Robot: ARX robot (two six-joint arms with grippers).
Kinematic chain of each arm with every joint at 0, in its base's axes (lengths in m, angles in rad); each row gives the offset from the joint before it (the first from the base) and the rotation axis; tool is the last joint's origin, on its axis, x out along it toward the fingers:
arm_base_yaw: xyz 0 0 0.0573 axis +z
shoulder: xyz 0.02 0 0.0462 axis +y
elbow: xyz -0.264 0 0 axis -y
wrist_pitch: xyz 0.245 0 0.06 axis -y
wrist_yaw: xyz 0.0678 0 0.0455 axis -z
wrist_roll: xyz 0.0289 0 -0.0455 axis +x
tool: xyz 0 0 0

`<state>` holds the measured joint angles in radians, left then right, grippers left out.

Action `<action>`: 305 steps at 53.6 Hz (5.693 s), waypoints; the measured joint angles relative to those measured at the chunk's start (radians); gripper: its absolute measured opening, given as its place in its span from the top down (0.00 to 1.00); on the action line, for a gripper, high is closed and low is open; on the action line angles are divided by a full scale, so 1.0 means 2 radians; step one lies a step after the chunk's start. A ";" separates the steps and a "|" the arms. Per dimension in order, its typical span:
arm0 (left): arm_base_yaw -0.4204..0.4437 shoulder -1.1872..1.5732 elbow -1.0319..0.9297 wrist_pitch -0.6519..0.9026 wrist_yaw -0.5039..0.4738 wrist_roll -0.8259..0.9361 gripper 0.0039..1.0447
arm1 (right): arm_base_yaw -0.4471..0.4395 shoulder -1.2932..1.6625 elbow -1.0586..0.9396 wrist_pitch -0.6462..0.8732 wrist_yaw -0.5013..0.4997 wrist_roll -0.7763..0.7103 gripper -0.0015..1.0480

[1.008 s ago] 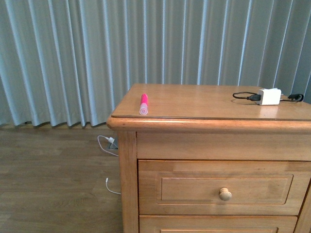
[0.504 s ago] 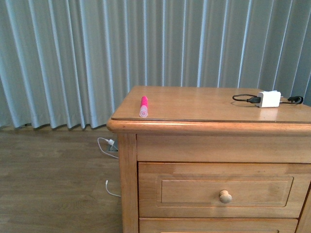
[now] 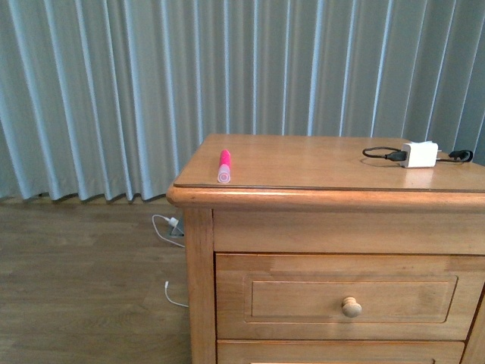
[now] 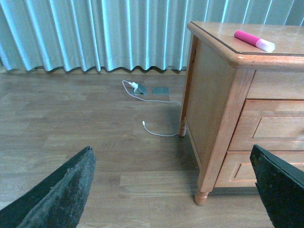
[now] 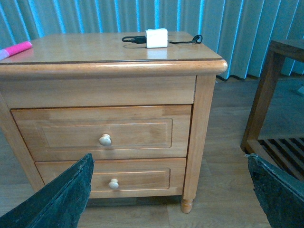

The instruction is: Place pink marker in drawer with both arms

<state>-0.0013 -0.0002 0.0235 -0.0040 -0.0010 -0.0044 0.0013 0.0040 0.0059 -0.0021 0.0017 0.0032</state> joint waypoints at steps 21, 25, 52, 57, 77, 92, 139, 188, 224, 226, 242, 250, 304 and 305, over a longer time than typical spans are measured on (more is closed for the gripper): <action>0.000 0.000 0.000 0.000 0.000 0.000 0.06 | 0.017 0.047 0.024 -0.093 0.064 0.011 0.08; 0.000 0.000 0.000 0.000 0.000 0.000 0.06 | 0.017 0.071 0.030 -0.096 0.061 0.021 0.08; 0.000 0.000 0.000 0.000 0.000 0.000 0.06 | 0.149 0.469 0.150 0.104 0.085 0.043 0.08; 0.000 0.000 0.000 0.000 0.000 0.000 0.06 | 0.176 0.547 0.181 0.145 0.098 0.042 0.08; 0.000 0.000 0.000 0.000 0.000 0.000 0.06 | 0.217 0.810 0.302 0.247 0.125 0.042 0.08; 0.000 0.000 0.000 0.000 0.000 0.000 0.06 | 0.193 0.992 0.434 0.280 0.140 0.051 0.08; 0.000 0.000 0.000 0.000 0.000 0.000 0.06 | 0.150 1.091 0.513 0.314 0.107 0.057 0.08; 0.000 0.000 0.000 0.000 0.000 0.000 0.06 | 0.163 0.989 0.391 0.274 0.090 0.070 0.79; 0.000 0.000 0.000 0.000 0.000 0.000 0.06 | 0.212 0.712 0.178 0.170 0.085 0.095 0.35; 0.000 0.000 0.000 0.000 0.000 0.000 0.06 | 0.212 0.689 0.174 0.154 0.080 0.098 0.30; 0.000 0.000 0.000 0.000 0.000 0.000 0.06 | 0.177 0.411 0.158 -0.023 0.061 0.108 0.08; 0.000 0.000 0.000 0.000 0.000 0.000 0.06 | 0.135 0.278 0.157 -0.112 0.030 0.107 0.08; 0.000 0.000 0.000 0.000 0.001 0.000 0.06 | 0.064 0.113 0.046 0.065 0.064 0.001 0.09; 0.000 0.000 0.000 0.000 0.001 0.000 0.06 | 0.064 0.113 0.046 0.065 0.064 0.001 0.08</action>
<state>-0.0013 -0.0002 0.0235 -0.0040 0.0002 -0.0044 0.1295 0.2295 0.0971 0.1280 0.1295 0.0044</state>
